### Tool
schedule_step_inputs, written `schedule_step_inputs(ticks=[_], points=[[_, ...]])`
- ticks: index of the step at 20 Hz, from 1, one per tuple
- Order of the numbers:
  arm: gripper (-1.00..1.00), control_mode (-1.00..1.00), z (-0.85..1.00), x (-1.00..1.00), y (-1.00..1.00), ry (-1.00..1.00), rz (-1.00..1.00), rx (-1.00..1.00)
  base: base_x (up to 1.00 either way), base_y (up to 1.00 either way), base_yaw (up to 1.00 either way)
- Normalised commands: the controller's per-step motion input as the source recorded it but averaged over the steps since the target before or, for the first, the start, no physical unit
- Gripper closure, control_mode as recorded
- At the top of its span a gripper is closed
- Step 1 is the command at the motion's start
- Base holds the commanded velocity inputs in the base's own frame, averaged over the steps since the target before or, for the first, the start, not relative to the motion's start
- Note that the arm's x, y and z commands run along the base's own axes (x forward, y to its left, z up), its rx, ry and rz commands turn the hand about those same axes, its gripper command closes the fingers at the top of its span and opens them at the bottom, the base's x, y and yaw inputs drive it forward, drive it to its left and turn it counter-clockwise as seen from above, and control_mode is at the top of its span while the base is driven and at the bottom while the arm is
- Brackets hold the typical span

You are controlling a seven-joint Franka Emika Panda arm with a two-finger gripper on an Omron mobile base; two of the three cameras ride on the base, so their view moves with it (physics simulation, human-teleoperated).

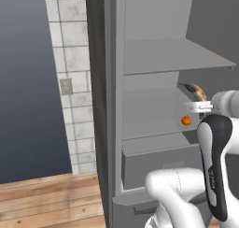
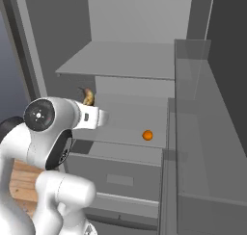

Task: Retrieve the banana and tangerine from the fridge and place them into the bowl on the dining table.

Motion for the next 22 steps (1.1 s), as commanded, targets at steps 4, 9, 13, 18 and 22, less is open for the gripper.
schedule_step_inputs(ticks=[4,9,13,18,22], points=[[1.0,-1.0,-0.31,-0.42,0.06,0.01,0.01,-0.07,0.0,0.0,0.0],[1.0,-1.0,-0.05,-0.2,0.1,0.02,0.01,-0.06,0.0,0.0,0.0],[1.0,-1.0,0.0,-0.14,0.11,0.05,0.0,-0.06,0.0,0.0,0.0],[1.0,1.0,0.0,-0.05,0.02,0.01,0.0,-0.01,-0.32,0.23,0.0],[1.0,1.0,0.0,0.0,0.0,0.0,0.0,0.0,-0.51,0.49,-0.03]])
